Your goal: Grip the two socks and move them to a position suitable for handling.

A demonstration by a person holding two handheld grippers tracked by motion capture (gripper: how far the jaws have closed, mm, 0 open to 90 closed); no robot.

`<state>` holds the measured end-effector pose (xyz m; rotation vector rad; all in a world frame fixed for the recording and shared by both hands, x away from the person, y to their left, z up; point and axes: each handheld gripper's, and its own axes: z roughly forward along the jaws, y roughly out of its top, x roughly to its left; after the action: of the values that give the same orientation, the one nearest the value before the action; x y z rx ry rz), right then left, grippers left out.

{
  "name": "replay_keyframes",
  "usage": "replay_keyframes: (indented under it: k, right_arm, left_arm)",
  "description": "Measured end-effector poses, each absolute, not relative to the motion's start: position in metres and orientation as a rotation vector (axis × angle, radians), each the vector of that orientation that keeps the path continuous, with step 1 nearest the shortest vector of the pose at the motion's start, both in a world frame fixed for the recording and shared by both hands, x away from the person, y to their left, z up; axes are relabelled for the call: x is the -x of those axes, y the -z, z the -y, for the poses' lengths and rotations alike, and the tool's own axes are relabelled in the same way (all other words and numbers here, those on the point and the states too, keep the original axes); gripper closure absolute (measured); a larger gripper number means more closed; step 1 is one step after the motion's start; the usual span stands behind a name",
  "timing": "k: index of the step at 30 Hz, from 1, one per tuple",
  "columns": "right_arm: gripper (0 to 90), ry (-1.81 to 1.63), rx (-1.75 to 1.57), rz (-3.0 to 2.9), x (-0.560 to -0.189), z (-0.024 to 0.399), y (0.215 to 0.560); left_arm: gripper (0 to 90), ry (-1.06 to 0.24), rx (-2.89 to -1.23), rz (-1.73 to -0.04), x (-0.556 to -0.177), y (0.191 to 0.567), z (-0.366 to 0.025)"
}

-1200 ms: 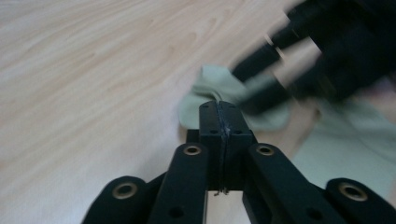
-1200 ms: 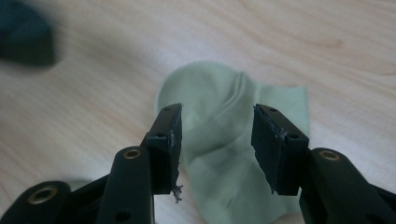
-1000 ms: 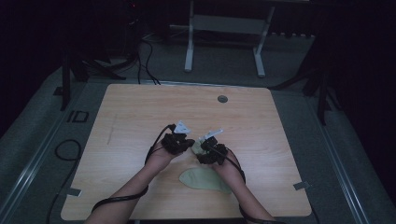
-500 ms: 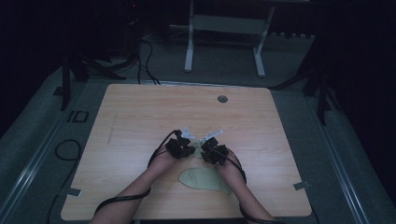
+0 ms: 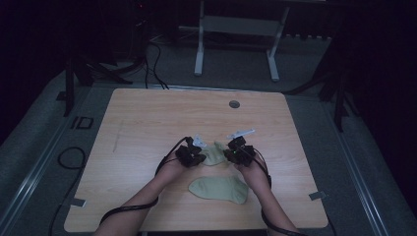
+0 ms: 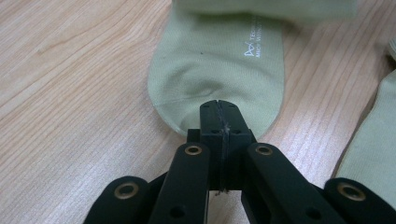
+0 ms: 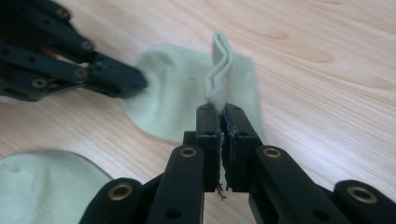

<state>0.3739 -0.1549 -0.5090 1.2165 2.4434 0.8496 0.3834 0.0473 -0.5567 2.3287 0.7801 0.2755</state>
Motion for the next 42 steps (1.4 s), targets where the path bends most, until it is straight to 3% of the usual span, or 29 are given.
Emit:
replay_keyframes:
  k: [17,18,20,22,24,29,42]
  right_arm:
    - [85.6,-0.821,-1.395,-2.342,-0.389,0.215,0.506]
    - [84.8,-0.814,-1.406,-2.336,-0.390,0.218,0.507]
    - [72.1,-0.818,-1.442,-2.319,-0.391,0.224,0.509]
    - [71.9,-0.824,-1.455,-2.296,-0.393,0.228,0.508]
    - [74.1,-0.832,-1.450,-2.283,-0.393,0.228,0.506]
    - [89.5,-0.779,-1.369,-2.331,-0.398,0.216,0.507]
    - [89.6,-0.636,-1.350,-2.402,-0.425,0.206,0.541]
  left_arm:
    - [89.3,-0.290,-2.384,-0.728,-0.387,0.554,-0.045]
    - [89.3,-0.288,-2.385,-0.726,-0.387,0.554,-0.046]
    - [89.2,-0.285,-2.387,-0.722,-0.387,0.554,-0.046]
    - [89.3,-0.286,-2.388,-0.721,-0.387,0.554,-0.045]
    - [89.3,-0.294,-2.393,-0.716,-0.387,0.553,-0.045]
    - [89.3,-0.293,-2.390,-0.713,-0.387,0.554,-0.045]
    - [89.3,-0.278,-2.402,-0.700,-0.389,0.553,-0.046]
